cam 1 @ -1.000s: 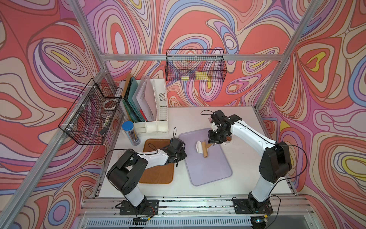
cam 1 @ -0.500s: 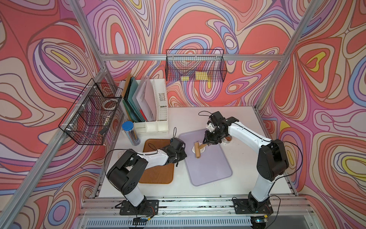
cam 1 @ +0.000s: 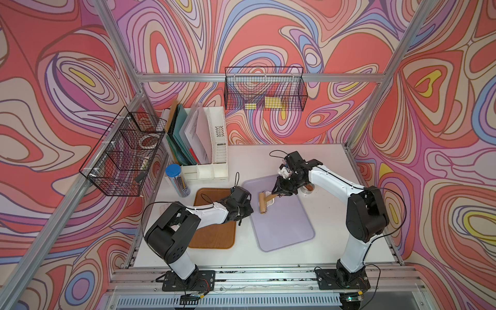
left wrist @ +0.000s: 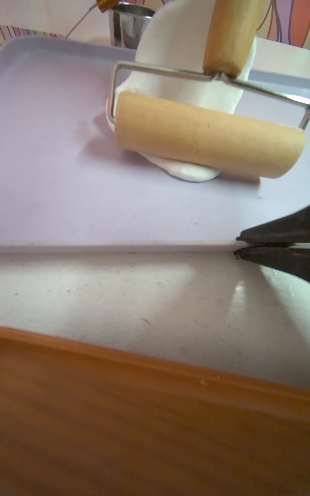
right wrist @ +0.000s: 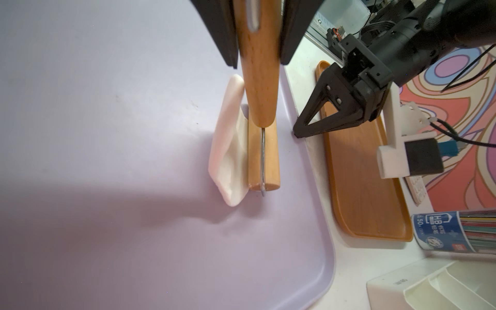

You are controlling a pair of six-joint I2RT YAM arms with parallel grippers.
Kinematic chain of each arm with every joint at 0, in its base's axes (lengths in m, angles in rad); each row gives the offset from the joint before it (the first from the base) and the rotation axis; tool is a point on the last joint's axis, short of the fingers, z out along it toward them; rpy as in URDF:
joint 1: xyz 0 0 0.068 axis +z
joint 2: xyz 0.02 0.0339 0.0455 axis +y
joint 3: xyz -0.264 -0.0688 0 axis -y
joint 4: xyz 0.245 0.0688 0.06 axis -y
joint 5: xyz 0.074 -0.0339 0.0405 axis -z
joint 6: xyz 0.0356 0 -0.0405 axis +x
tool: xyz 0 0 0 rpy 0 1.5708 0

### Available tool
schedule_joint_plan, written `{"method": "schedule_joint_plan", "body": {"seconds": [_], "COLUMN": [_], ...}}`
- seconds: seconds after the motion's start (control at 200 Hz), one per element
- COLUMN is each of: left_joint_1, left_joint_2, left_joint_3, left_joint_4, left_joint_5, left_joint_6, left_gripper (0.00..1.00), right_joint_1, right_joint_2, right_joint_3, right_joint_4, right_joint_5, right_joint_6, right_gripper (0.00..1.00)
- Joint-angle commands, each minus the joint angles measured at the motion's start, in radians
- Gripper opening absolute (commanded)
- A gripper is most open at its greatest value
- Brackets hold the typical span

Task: Roll out the dumpling wrappers from the dough
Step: Flatten out the dough on the work surface.

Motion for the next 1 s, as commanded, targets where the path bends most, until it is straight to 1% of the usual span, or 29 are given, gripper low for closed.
{"method": "schedule_joint_plan", "body": {"seconds": [0.0, 0.16, 0.285, 0.346, 0.491, 0.561, 0.586, 0.666, 0.721, 0.761, 0.811, 0.896, 0.946, 0.997], "left_joint_1": [-0.020, -0.020, -0.019, -0.020, -0.019, -0.019, -0.019, -0.020, -0.020, -0.020, -0.020, -0.019, -0.019, -0.019], "left_joint_2": [0.036, 0.022, 0.014, 0.012, 0.014, 0.014, 0.013, 0.012, 0.012, 0.015, 0.017, 0.020, 0.022, 0.023], "left_joint_3": [0.008, 0.003, 0.001, 0.000, 0.002, 0.000, 0.000, -0.003, -0.003, -0.003, -0.002, -0.004, -0.002, -0.001], "left_joint_4": [-0.027, -0.041, -0.052, -0.053, -0.050, -0.050, -0.050, -0.052, -0.051, -0.050, -0.048, -0.040, -0.040, -0.041], "left_joint_5": [0.044, 0.024, 0.005, 0.000, -0.004, -0.004, -0.005, -0.011, -0.010, -0.010, -0.008, -0.002, 0.001, 0.002], "left_joint_6": [0.014, 0.015, 0.014, 0.013, 0.008, 0.006, 0.005, 0.004, 0.002, 0.000, -0.001, -0.003, -0.004, -0.005], "left_gripper": [0.00, 0.00, 0.00, 0.00, 0.00, 0.00, 0.00, 0.00, 0.00, 0.00, 0.00, 0.00, 0.00, 0.00], "right_joint_1": [0.023, 0.022, 0.021, 0.022, 0.022, 0.022, 0.022, 0.022, 0.019, 0.006, -0.033, -0.133, -0.160, -0.163], "right_joint_2": [0.117, 0.110, 0.027, -0.014, -0.077, -0.087, -0.118, -0.144, -0.170, -0.190, -0.222, -0.266, -0.273, -0.260], "right_joint_3": [-0.070, -0.071, -0.069, -0.044, 0.023, 0.038, 0.043, 0.047, 0.045, 0.042, 0.015, -0.067, -0.110, -0.127], "right_joint_4": [0.014, 0.017, 0.066, 0.062, 0.023, 0.002, -0.005, -0.021, -0.020, -0.015, 0.014, 0.087, 0.127, 0.149], "right_joint_5": [0.109, 0.121, 0.073, 0.044, -0.068, -0.107, -0.125, -0.182, -0.181, -0.152, -0.109, -0.070, -0.058, -0.073], "right_joint_6": [0.018, 0.031, 0.037, 0.028, -0.004, -0.023, -0.029, -0.051, -0.053, -0.039, 0.007, 0.112, 0.154, 0.172], "right_gripper": [0.00, 0.00, 0.00, 0.00, 0.00, 0.00, 0.00, 0.00, 0.00, 0.00, 0.00, 0.00, 0.00, 0.00]}}
